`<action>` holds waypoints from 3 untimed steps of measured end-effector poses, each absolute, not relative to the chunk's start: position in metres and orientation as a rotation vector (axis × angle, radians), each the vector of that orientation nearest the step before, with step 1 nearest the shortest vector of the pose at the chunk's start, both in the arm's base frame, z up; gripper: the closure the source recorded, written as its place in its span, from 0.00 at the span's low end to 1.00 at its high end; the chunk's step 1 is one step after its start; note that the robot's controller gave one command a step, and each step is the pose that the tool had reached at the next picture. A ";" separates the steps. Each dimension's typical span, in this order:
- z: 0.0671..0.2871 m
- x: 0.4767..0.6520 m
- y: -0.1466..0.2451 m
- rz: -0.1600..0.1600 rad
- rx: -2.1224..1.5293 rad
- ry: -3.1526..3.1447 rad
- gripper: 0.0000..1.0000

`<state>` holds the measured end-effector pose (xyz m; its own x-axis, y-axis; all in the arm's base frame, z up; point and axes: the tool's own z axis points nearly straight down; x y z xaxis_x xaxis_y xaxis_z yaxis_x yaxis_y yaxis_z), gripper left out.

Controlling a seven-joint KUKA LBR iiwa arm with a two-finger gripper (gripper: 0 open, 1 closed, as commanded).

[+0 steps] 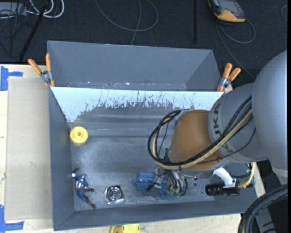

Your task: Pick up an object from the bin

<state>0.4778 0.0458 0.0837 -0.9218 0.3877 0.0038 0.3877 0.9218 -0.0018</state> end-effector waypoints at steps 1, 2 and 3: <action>0.096 0.477 0.046 0.003 -0.619 -3.072 1.00; 0.115 0.477 0.046 0.002 -0.616 -3.075 1.00; 0.129 0.477 0.046 0.002 -0.616 -3.075 1.00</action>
Offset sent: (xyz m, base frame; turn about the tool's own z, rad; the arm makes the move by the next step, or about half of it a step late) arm 0.0001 0.0000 0.0353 0.0000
